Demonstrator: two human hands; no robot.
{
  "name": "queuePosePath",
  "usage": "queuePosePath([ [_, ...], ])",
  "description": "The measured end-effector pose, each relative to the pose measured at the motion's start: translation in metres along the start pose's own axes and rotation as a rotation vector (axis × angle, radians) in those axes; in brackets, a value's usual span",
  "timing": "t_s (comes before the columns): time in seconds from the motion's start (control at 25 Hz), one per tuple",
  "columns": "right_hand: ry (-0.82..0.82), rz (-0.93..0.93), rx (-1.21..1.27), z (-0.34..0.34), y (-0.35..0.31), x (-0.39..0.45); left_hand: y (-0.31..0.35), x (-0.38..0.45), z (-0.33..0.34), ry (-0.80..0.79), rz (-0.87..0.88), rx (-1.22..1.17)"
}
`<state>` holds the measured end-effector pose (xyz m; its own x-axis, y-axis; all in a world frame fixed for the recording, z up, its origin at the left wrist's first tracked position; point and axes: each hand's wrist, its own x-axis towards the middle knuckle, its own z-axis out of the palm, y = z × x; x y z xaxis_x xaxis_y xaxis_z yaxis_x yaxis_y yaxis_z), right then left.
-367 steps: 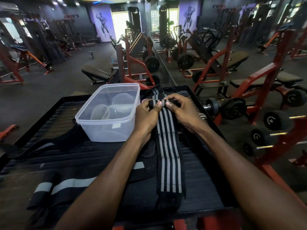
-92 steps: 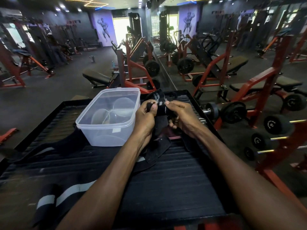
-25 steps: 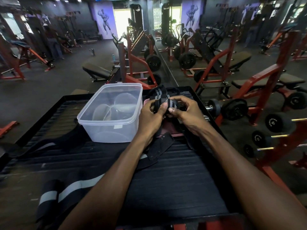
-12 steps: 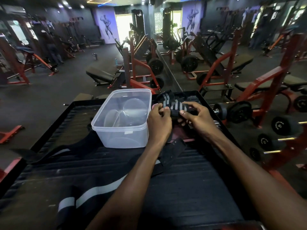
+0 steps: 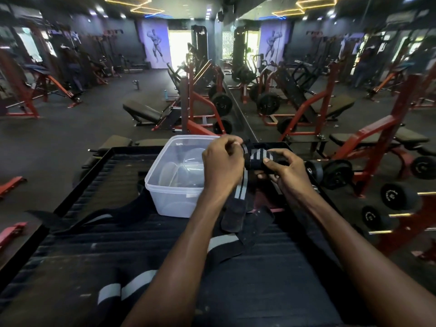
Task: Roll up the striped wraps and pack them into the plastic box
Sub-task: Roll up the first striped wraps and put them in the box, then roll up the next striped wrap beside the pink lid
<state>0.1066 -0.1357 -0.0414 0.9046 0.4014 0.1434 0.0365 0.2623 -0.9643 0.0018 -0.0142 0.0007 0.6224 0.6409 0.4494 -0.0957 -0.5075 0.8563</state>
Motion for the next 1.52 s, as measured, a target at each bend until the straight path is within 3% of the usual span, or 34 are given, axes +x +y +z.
queuePosePath([
  [0.12, 0.007, 0.009, 0.021, 0.011, -0.006, 0.001, -0.011, 0.022, -0.033, 0.043, 0.057, 0.118],
  [0.2, 0.023, -0.009, 0.02, 0.021, -0.011, 0.004, -0.03, 0.041, -0.049, 0.047, 0.069, 0.337],
  [0.32, -0.004, -0.05, -0.017, 0.041, -0.02, 0.008, -0.054, 0.057, -0.069, -0.091, -0.132, 0.768],
  [0.44, -0.077, -0.082, -0.133, 0.07, -0.028, 0.012, -0.071, 0.059, -0.09, -0.259, -0.221, 0.896],
  [0.68, -0.169, -0.089, -0.487, 0.136, -0.024, 0.035, -0.083, 0.064, -0.108, -0.256, -0.059, 0.946],
  [0.88, -0.275, -0.19, -0.991, 0.186, 0.004, 0.064, -0.111, 0.064, -0.104, -0.24, -0.104, 0.853],
  [1.08, -0.422, -0.236, -1.315, 0.213, 0.037, 0.092, -0.115, 0.063, -0.102, -0.221, -0.088, 0.79],
  [1.32, -0.453, -0.226, -1.429, 0.221, 0.065, 0.109, -0.112, 0.06, -0.103, -0.197, -0.073, 0.759],
  [1.52, -0.412, -0.196, -1.351, 0.225, 0.082, 0.115, -0.114, 0.06, -0.102, -0.18, -0.066, 0.748],
])
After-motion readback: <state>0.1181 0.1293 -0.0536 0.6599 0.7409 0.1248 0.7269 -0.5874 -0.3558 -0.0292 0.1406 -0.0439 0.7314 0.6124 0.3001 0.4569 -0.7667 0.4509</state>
